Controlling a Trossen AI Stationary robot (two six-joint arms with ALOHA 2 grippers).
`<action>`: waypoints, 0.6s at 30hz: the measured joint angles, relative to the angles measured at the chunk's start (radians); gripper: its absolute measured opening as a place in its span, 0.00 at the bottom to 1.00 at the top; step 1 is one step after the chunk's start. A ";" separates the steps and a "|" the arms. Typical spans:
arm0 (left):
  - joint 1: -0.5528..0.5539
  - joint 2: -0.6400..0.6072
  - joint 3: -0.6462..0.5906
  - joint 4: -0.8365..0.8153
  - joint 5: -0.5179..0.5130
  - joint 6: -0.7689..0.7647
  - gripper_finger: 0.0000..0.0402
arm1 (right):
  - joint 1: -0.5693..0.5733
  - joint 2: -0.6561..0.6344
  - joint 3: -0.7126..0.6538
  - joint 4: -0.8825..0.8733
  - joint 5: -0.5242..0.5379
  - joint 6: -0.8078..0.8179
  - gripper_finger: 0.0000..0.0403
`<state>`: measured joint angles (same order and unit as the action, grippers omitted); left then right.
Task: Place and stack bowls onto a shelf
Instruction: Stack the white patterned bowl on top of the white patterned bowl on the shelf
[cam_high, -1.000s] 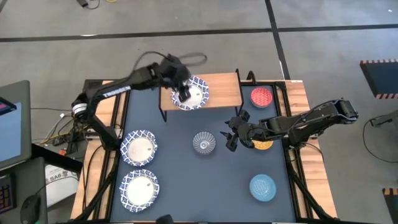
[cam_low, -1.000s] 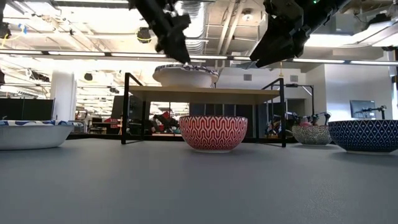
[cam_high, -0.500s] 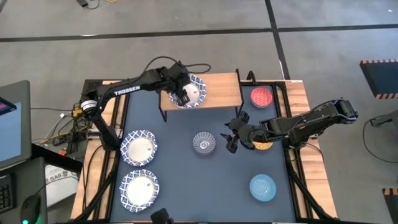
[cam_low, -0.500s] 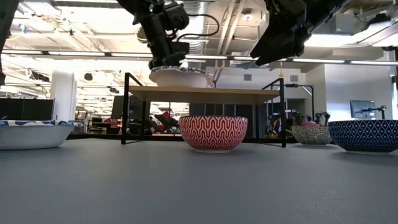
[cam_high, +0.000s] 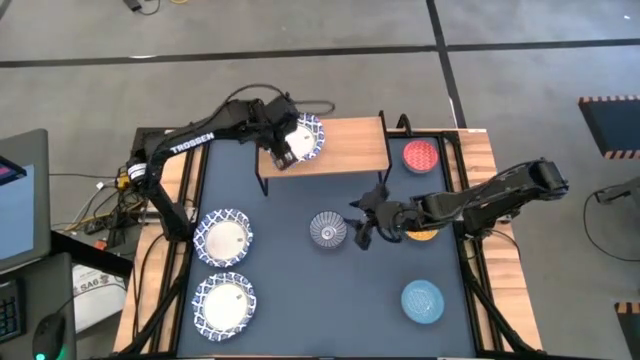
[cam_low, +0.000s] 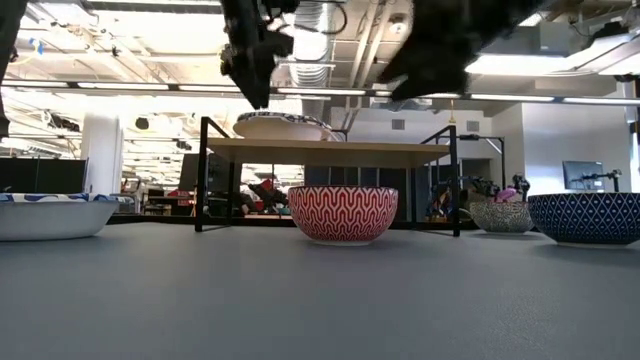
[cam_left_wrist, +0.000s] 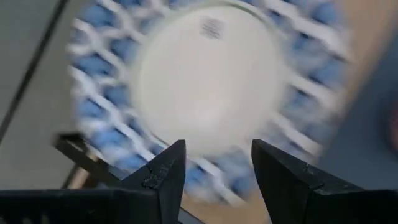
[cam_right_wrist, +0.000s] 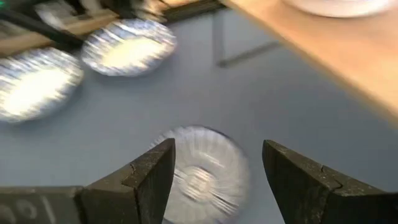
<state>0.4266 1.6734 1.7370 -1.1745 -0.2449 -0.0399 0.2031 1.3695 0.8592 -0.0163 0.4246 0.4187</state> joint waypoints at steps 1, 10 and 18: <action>-0.033 -0.014 -0.010 -0.010 0.019 -0.014 0.42 | 0.000 0.033 0.000 0.058 -0.042 0.001 0.66; -0.428 -0.140 -0.163 -0.026 -0.036 -0.308 0.42 | 0.000 0.328 0.095 0.434 -0.262 0.044 0.66; -0.779 -0.151 -0.313 -0.040 -0.048 -0.690 0.42 | -0.024 0.587 0.359 0.444 -0.274 0.110 0.66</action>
<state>-0.3525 1.5227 1.4235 -1.2147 -0.2932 -0.7302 0.1789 1.9568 1.2184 0.4277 0.1510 0.5291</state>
